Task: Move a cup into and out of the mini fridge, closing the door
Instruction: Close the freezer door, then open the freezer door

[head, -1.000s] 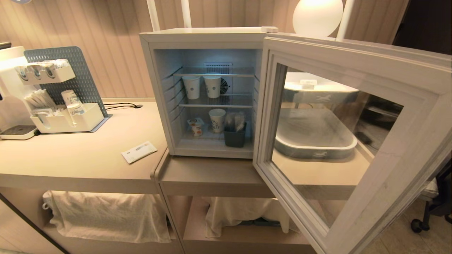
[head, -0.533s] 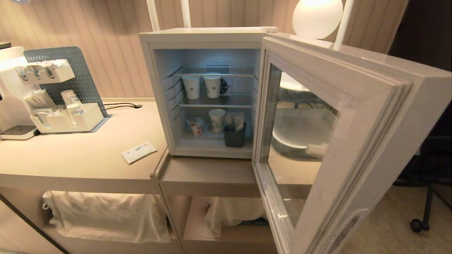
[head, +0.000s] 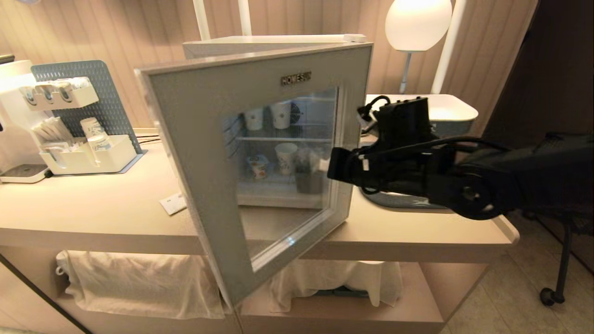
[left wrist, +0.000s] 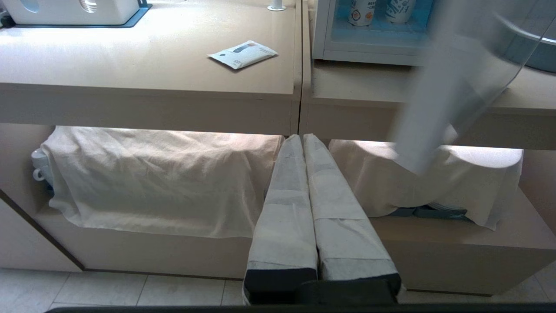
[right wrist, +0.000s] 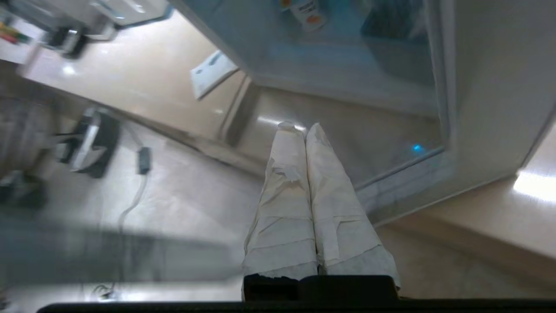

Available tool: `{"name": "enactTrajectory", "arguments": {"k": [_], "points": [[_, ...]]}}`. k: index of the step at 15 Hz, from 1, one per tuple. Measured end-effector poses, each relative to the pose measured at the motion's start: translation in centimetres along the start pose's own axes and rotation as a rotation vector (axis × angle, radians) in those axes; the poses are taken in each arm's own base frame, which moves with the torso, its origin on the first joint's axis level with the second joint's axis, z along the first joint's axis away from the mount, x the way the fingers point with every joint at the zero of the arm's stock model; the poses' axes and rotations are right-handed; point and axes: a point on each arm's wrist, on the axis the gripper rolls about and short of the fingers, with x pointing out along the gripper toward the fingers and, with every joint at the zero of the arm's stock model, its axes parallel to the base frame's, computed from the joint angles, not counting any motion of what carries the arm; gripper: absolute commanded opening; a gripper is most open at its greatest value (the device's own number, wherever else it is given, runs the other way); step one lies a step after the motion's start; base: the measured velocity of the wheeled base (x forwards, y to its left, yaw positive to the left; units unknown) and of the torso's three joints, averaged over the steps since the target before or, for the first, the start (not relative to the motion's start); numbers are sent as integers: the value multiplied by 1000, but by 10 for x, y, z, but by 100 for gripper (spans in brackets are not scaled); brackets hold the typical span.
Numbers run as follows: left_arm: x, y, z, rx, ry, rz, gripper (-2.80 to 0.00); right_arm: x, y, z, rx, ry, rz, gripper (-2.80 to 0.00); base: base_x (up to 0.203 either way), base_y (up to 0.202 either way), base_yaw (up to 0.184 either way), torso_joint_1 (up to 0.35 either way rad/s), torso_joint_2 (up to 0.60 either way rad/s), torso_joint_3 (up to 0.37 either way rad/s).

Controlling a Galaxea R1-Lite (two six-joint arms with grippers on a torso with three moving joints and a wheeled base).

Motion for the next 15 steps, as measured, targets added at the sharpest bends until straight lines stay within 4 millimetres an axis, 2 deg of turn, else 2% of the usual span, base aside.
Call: {"name": "enactTrajectory", "arguments": {"k": [3, 5, 7, 9, 11, 13, 15], "points": [[0, 0, 0, 0, 0, 0, -280, 32, 18, -19, -81, 28, -69, -280, 0, 0, 0, 0, 0, 0], [0, 0, 0, 0, 0, 0, -280, 37, 17, -29, -88, 48, -86, -280, 0, 0, 0, 0, 0, 0], [0, 0, 0, 0, 0, -1, -280, 27, 13, -36, -94, 62, -128, -280, 0, 0, 0, 0, 0, 0], [0, 0, 0, 0, 0, 1, -280, 0, 7, -36, -105, 61, -178, -280, 0, 0, 0, 0, 0, 0], [0, 0, 0, -1, 0, 0, -280, -43, -7, -28, -120, 22, -269, -280, 0, 0, 0, 0, 0, 0], [0, 0, 0, -2, 0, 0, -280, -98, -27, -13, -131, -72, -406, -280, 0, 0, 0, 0, 0, 0], [0, 0, 0, -2, 0, 0, -280, -169, -51, 4, -127, -221, -577, -280, 0, 0, 0, 0, 0, 0]]}}
